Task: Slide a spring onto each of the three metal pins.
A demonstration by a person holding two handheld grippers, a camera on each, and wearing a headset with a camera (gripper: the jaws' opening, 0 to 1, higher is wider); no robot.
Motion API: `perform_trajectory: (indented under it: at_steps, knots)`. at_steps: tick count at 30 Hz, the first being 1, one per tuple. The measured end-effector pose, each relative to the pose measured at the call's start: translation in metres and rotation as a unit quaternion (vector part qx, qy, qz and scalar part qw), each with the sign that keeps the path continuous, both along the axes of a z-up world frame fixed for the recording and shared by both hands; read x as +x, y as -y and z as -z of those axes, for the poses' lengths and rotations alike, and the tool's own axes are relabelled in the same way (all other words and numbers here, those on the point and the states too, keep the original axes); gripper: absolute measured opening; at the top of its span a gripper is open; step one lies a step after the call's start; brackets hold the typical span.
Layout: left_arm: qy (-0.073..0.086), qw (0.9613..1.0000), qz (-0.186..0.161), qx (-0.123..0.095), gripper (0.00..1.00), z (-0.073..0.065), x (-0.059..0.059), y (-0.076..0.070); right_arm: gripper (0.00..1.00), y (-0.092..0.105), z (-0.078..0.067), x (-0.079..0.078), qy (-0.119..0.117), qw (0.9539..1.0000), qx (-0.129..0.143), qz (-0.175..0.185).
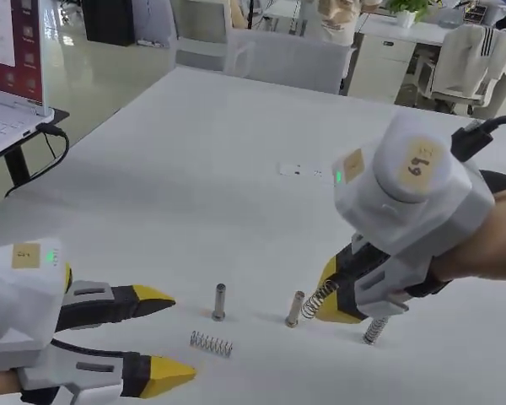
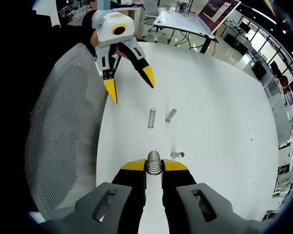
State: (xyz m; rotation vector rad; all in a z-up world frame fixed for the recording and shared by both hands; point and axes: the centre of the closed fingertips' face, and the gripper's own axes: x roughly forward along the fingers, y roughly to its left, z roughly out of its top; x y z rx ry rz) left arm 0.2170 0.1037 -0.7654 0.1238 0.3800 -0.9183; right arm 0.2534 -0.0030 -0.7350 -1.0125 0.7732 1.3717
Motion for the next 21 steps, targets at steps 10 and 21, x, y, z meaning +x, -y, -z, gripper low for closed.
perform_trajectory:
  at_steps: [10,21]
  knots:
    - [-0.002,0.9999,-0.011,-0.002,0.5,0.002,0.001,0.001,0.09,0.005,0.0,0.012,0.007,0.9999,-0.004,0.009]
    - [0.004,0.9998,-0.019,-0.007,0.54,-0.001,0.003,0.0,0.09,0.002,-0.005,0.027,0.014,0.9998,-0.007,0.012]
